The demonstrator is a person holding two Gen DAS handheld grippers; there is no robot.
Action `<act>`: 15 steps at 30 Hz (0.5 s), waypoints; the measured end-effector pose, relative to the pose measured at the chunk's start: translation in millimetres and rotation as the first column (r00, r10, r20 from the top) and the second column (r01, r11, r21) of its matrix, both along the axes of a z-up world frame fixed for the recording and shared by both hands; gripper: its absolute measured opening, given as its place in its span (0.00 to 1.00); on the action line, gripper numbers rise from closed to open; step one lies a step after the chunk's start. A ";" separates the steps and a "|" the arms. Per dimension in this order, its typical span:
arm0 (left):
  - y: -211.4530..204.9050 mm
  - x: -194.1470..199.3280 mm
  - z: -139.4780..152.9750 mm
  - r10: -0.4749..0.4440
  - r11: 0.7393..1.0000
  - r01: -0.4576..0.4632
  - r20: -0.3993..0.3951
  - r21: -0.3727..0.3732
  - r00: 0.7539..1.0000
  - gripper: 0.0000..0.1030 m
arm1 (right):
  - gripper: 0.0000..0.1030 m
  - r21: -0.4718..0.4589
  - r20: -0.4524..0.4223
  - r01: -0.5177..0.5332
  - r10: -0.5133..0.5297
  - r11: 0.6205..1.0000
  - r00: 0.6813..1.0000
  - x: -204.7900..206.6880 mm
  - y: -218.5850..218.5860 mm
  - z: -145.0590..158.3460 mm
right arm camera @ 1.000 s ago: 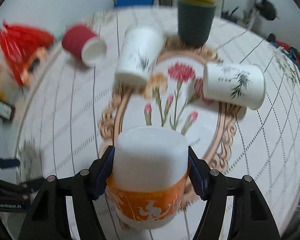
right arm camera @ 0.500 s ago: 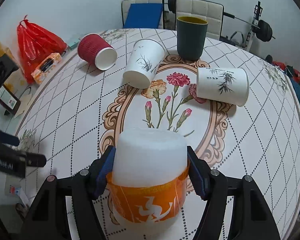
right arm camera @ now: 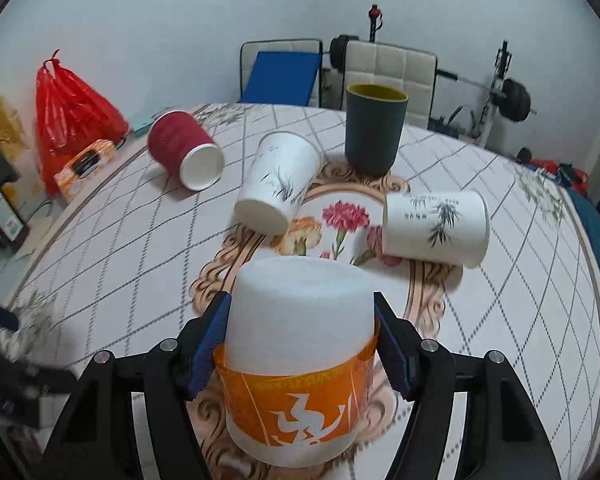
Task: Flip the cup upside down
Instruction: 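Set the cup rim-down on the table and open the right tool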
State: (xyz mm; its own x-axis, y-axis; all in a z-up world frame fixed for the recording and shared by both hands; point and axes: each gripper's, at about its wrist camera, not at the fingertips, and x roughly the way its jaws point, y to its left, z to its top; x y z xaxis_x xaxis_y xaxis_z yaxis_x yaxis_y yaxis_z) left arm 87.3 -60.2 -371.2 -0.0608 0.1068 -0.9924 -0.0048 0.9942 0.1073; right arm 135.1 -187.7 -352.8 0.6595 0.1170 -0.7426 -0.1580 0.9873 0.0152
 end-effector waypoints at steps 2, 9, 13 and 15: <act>0.9 -0.5 0.1 -0.006 1.000 0.006 0.002 0.003 1.000 0.94 | 0.69 -0.017 0.016 -0.005 0.006 1.000 1.000 -1.7 4.5 -3.8; 7.2 -2.2 -2.6 0.000 1.000 0.000 0.005 -0.004 1.000 0.94 | 0.71 -0.030 -0.012 -0.032 0.032 0.999 0.999 -18.4 5.3 -8.6; 5.9 -1.7 0.4 -0.007 1.000 0.007 0.020 -0.009 1.000 0.94 | 0.75 -0.017 -0.066 -0.014 0.013 1.000 0.998 -22.2 0.0 -12.1; 5.9 -2.8 3.5 -0.012 1.000 0.012 0.030 -0.015 0.999 0.94 | 0.85 -0.008 -0.085 0.000 -0.001 1.000 0.996 -23.6 -2.3 -8.4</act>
State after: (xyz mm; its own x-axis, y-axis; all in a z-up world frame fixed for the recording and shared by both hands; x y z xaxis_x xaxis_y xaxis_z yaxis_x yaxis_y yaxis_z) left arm 84.6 -54.3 -367.8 -0.0301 0.0928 -0.9952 0.0040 0.9957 0.0927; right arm 111.5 -190.0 -361.3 0.5941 0.1105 -0.7968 -0.1562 0.9875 0.0205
